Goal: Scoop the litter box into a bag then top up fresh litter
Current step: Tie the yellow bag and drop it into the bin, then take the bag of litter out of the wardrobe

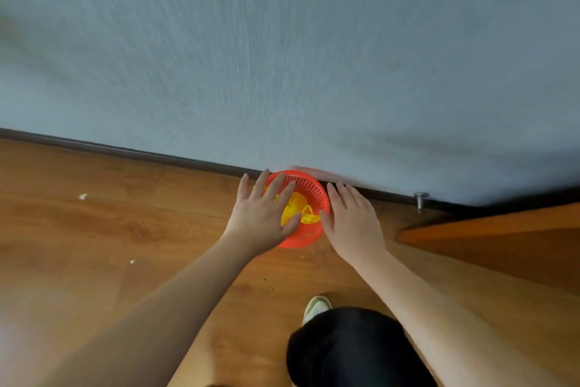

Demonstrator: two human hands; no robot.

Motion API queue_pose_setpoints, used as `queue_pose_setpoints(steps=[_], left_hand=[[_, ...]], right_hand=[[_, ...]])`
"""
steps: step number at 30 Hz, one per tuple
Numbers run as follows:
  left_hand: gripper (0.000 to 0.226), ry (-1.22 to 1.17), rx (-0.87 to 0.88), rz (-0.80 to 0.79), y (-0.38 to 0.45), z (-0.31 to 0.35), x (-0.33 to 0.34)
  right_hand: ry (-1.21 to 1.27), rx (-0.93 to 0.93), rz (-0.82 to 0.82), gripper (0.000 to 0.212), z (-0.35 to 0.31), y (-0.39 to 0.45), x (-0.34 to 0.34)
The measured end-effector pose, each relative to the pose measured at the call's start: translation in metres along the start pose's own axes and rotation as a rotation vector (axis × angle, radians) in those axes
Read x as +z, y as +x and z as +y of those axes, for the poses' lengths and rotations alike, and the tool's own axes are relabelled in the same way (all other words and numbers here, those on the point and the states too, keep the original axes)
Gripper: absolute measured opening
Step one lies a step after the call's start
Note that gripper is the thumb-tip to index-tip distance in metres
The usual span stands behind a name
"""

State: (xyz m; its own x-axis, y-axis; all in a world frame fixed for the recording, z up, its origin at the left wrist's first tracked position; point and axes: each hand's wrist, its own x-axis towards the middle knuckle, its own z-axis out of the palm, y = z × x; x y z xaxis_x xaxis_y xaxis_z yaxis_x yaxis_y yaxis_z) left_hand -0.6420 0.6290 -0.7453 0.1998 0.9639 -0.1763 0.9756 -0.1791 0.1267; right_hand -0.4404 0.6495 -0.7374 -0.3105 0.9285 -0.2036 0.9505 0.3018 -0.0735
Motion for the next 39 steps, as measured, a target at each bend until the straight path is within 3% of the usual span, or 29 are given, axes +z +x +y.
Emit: queue_pose_setpoints(steps=[9, 15, 23, 28, 31, 35, 39], left_hand=[[0.063, -0.01, -0.025, -0.138, -0.07, 0.035, -0.261], [0.07, -0.007, -0.07, -0.119, -0.107, 0.074, -0.382], [0.066, 0.0, -0.155, -0.097, -0.124, 0.088, -0.459], [0.063, -0.127, -0.203, -0.076, -0.127, 0.082, -0.489], [0.075, -0.131, -0.191, 0.0, -0.125, 0.075, -0.509], [0.064, -0.079, -0.132, 0.048, -0.118, 0.059, -0.524], [0.067, 0.002, -0.012, 0.025, -0.107, 0.043, -0.524]], right_hand=[[0.074, -0.071, 0.055, 0.05, -0.045, -0.077, -0.237], [0.136, -0.032, 0.019, 0.053, -0.042, -0.111, -0.354], [0.116, -0.144, 0.017, 0.056, -0.031, -0.113, -0.438], [0.089, -0.178, 0.012, 0.055, -0.036, -0.102, -0.466], [0.081, -0.161, 0.012, 0.053, -0.044, -0.097, -0.48], [0.066, -0.125, 0.042, 0.052, -0.06, -0.095, -0.494], [0.087, -0.022, 0.089, 0.049, -0.079, -0.102, -0.502]])
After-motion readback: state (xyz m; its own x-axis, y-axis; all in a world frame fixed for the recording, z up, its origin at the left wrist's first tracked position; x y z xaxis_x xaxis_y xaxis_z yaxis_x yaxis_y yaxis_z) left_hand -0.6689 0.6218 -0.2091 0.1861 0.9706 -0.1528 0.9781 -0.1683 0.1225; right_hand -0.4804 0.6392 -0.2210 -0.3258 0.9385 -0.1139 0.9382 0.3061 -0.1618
